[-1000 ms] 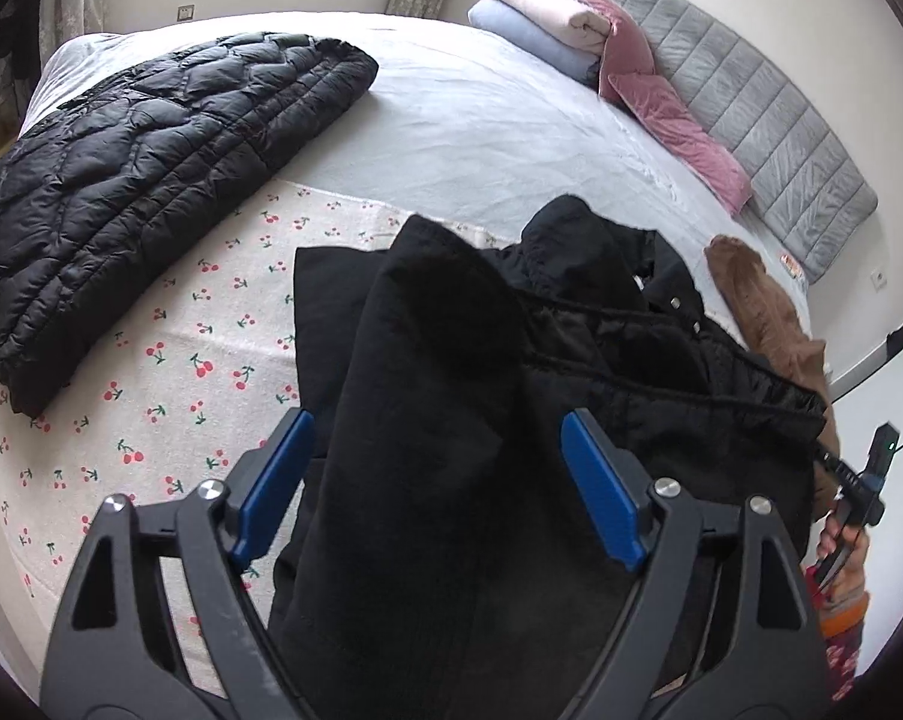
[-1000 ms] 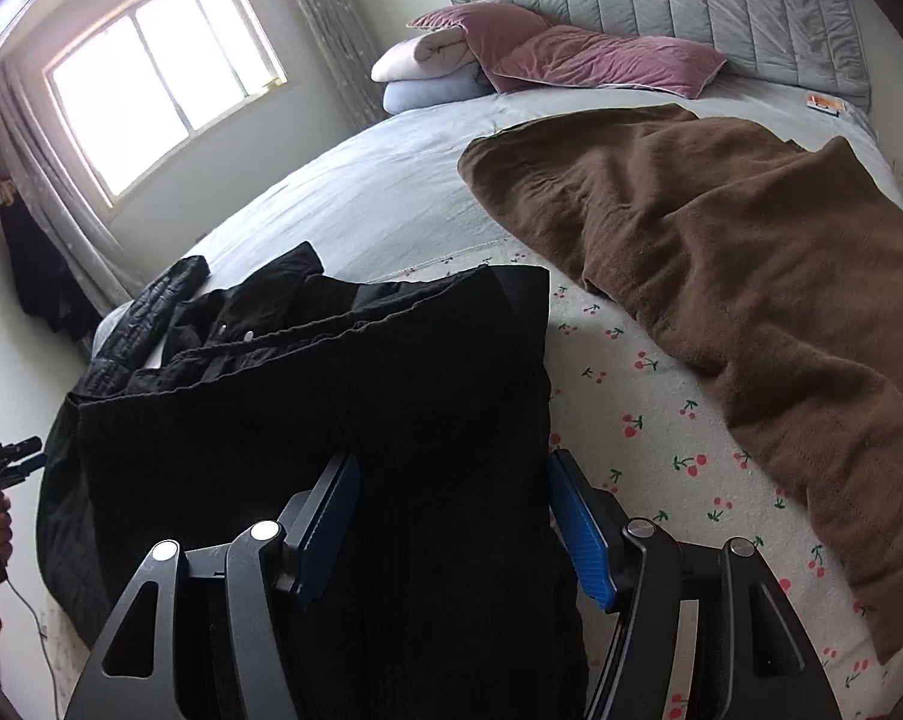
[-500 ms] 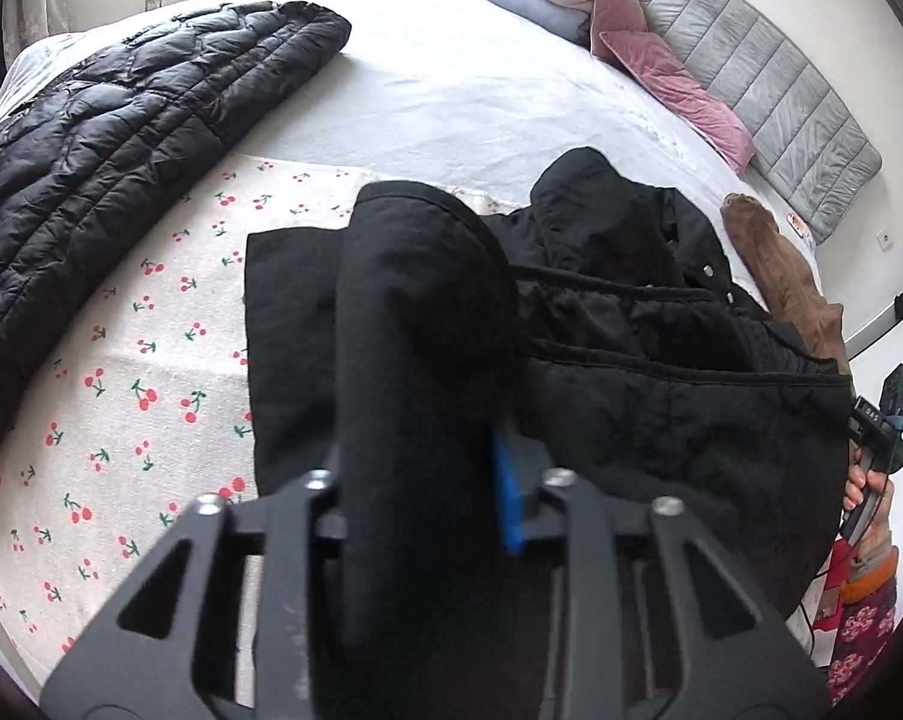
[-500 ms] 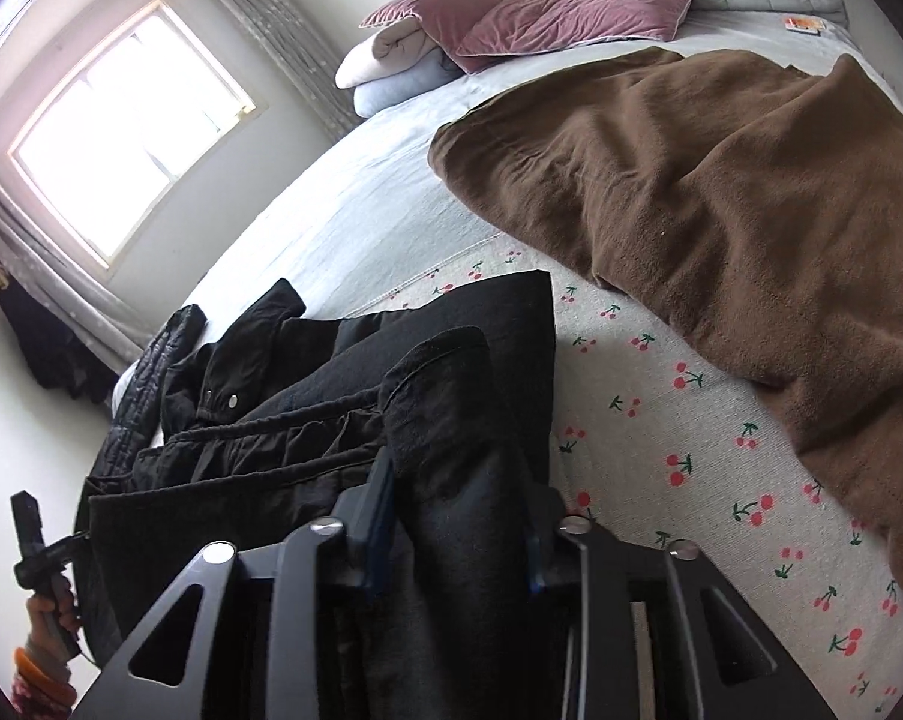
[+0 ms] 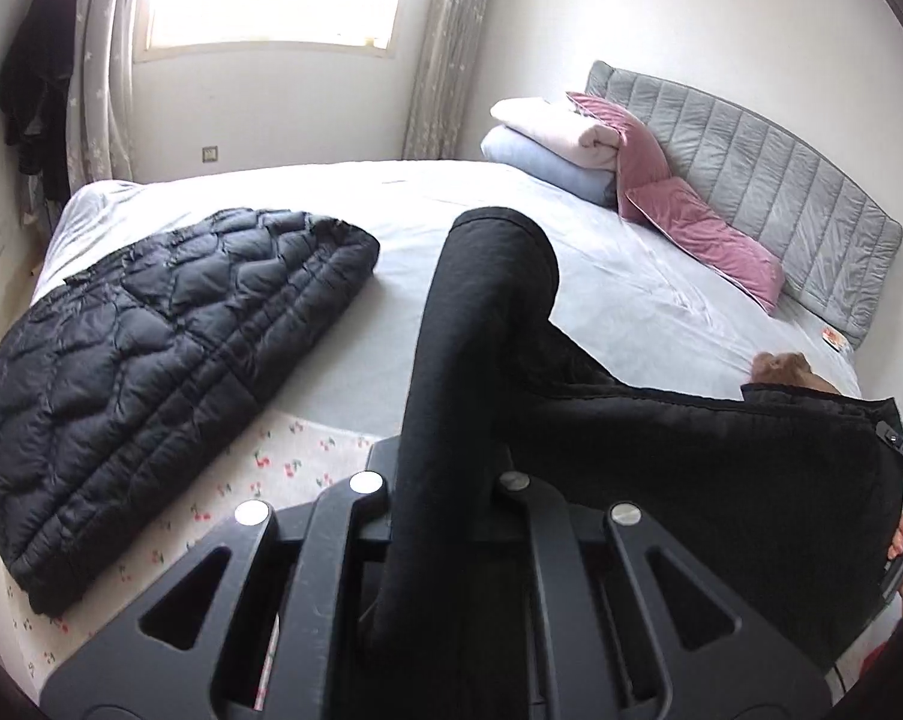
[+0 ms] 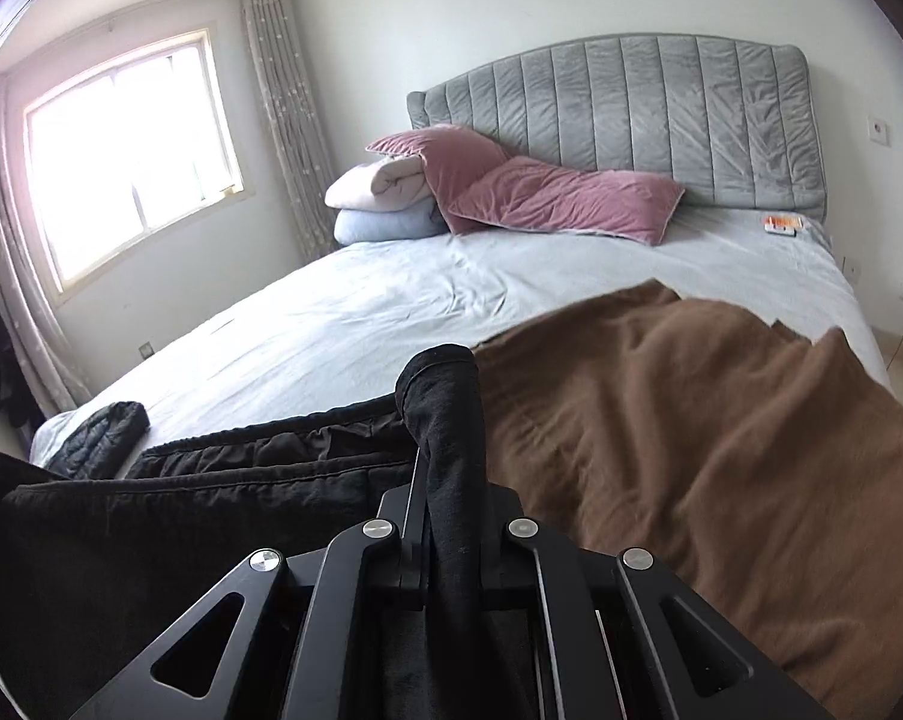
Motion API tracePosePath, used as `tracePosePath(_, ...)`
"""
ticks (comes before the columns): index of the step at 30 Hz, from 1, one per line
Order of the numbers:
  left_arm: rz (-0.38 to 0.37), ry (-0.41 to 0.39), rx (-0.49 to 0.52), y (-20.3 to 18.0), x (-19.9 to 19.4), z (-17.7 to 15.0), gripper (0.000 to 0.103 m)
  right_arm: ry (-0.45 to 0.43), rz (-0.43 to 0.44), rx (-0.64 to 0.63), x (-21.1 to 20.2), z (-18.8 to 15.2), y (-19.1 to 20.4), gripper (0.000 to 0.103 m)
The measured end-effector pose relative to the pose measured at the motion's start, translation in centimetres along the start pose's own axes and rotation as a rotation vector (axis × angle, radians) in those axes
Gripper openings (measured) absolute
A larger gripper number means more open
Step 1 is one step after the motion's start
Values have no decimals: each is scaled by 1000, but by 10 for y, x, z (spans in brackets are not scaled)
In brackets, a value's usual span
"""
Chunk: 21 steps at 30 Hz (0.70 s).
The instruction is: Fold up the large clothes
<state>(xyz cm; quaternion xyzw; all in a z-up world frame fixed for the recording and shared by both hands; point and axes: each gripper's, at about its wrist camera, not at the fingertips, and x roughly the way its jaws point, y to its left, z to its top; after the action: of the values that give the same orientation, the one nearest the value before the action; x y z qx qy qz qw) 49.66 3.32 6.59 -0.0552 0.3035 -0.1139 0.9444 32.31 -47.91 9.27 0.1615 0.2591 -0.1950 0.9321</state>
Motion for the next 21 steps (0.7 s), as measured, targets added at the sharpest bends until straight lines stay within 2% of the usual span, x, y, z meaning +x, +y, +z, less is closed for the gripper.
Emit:
tracePosePath(4,103,-90,9,-3,45,9,10,-56,-104,-103,43,15,31,7)
tracePosePath(6,150,-112,25,-4,71,8,15,-63,-168,-160,67,13,41,9)
tracePosePath(7,178,-89,34,-3,87,6,29,-37,-197,-176,82,10,43,14)
tracePosePath(8,206,-52,34,-2,101,2,37,5,-198,-177,96,5,42,17)
tracePosePath(9,228,-20,23,1,110,-2,41,49,-201,-172,108,-1,39,22)
tracePosePath(11,182,9,4,6,114,-6,61,84,-182,-155,110,-14,32,27)
tracePosePath(13,119,4,-4,5,98,-9,73,84,-130,-162,97,-21,31,40)
tracePosePath(14,82,2,-6,3,87,-11,77,85,-110,-170,88,-25,33,42)
tracePosePath(15,38,12,3,-4,75,-15,78,81,-87,-177,76,-29,36,44)
tracePosePath(17,-37,88,39,-18,59,-24,78,93,-27,-179,53,-39,44,47)
tracePosePath(21,-153,179,137,-67,32,-60,78,176,96,-207,21,-64,80,53)
